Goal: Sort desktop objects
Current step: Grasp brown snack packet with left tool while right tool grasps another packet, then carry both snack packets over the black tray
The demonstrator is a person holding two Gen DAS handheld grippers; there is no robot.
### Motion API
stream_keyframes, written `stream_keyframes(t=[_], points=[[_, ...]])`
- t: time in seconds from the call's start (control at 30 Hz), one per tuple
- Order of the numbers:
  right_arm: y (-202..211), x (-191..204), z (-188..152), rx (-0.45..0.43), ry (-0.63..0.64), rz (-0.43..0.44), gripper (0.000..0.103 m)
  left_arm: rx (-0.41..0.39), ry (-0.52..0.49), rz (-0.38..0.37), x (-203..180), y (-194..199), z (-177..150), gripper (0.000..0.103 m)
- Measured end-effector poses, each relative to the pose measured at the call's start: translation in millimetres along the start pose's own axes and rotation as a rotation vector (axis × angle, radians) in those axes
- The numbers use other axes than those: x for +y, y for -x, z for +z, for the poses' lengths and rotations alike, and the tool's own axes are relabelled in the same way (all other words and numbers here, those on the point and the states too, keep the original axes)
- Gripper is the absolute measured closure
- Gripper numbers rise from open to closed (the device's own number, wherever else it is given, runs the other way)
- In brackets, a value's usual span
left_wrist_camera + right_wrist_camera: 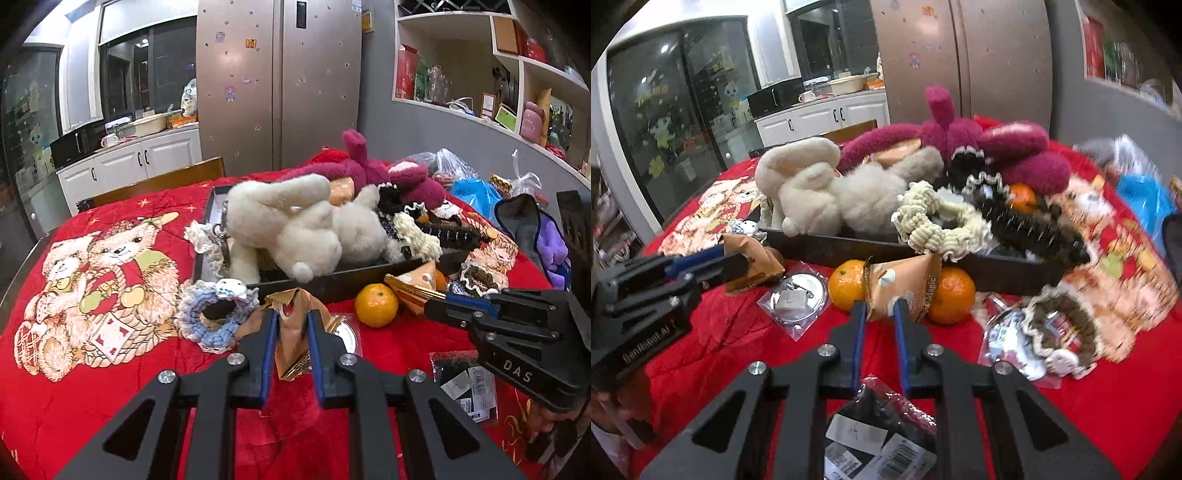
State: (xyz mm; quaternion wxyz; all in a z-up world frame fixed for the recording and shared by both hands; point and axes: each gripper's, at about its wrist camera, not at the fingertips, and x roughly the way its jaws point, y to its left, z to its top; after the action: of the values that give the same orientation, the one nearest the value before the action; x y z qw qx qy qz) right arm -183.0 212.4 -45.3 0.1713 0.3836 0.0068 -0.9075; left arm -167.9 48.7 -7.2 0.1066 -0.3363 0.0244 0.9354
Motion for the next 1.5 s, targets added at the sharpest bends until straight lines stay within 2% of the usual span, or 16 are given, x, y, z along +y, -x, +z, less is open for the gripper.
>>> stream_keyframes(t=[0.23,0.43,0.63,1.23,1.5], points=[[9.3,3.0,0.8,-0.019,0.019,0.002,0.098,-0.023,0.007,-0.015,1.2,9.4,1.5,0.088],[33.6,5.3,6.4,-0.094,0.017,0.032,0.098,-0.057,0.016,-0.016,5.0,22.5,4.9,0.089],[46.6,6.9,10.3,-0.128,0.013,0.033,0.098,-0.078,0.033,-0.022,9.7,31.6,7.5,0.089],[51.7,8.9,10.7,-0.138,0.019,0.027,0.098,-0.080,0.043,-0.044,13.3,33.6,9.6,0.089],[73.5,3.3,24.0,-0.195,-0.018,0.033,0.098,-0.114,0.064,-0.090,5.4,47.7,34.2,0.089]])
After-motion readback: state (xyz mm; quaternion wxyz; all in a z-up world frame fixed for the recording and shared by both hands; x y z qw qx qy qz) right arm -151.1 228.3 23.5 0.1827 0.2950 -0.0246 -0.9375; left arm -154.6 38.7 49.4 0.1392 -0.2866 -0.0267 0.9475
